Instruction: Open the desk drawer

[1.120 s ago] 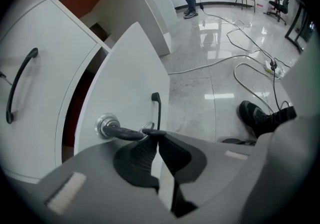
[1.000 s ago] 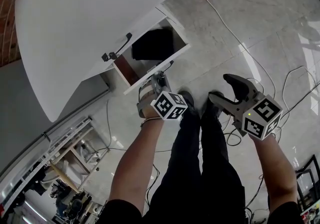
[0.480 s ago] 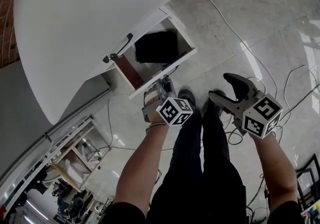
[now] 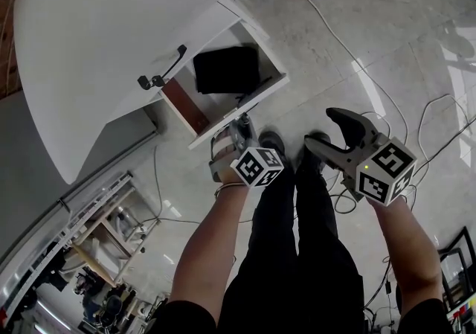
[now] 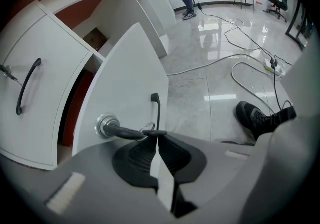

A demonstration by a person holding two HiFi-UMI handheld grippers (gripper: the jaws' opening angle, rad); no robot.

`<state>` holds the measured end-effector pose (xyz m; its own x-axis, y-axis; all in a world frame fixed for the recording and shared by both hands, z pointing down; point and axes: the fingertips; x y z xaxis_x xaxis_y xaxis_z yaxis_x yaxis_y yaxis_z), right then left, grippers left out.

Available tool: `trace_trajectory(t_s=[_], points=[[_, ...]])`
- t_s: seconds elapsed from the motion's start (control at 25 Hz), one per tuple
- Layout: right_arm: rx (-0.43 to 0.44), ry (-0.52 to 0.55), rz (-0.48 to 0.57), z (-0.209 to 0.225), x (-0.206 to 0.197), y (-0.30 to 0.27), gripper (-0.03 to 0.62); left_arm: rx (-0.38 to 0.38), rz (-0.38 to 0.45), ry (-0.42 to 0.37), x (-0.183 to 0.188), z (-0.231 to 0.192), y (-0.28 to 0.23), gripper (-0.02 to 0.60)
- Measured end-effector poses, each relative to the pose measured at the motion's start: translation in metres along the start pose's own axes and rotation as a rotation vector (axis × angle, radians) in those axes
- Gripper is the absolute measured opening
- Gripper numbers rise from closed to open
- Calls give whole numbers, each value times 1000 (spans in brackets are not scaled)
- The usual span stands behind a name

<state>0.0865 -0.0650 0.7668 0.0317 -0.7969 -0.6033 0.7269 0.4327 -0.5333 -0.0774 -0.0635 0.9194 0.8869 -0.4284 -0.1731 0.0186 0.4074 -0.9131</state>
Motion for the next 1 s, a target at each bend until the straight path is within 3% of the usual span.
trace_trajectory(t_s=[0.68, 0.88, 1.0], points=[[-2, 18, -53, 6, -25, 4, 325, 66, 59, -24, -4, 23, -18, 74], [2, 23, -74, 9, -31, 2, 325, 73, 107, -63, -2, 24, -16, 71], [7, 17, -67, 5, -26, 0, 325, 53, 96, -48, -3, 22, -13, 73]])
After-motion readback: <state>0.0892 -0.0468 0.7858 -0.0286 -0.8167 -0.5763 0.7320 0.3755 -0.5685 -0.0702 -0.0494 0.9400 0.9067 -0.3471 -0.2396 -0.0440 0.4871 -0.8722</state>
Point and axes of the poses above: the fingertips, and each gripper's own axes: y backward along the fingers, z to its right, x out of its top, and after that the axes turned 6 degrees about -x, right-handed
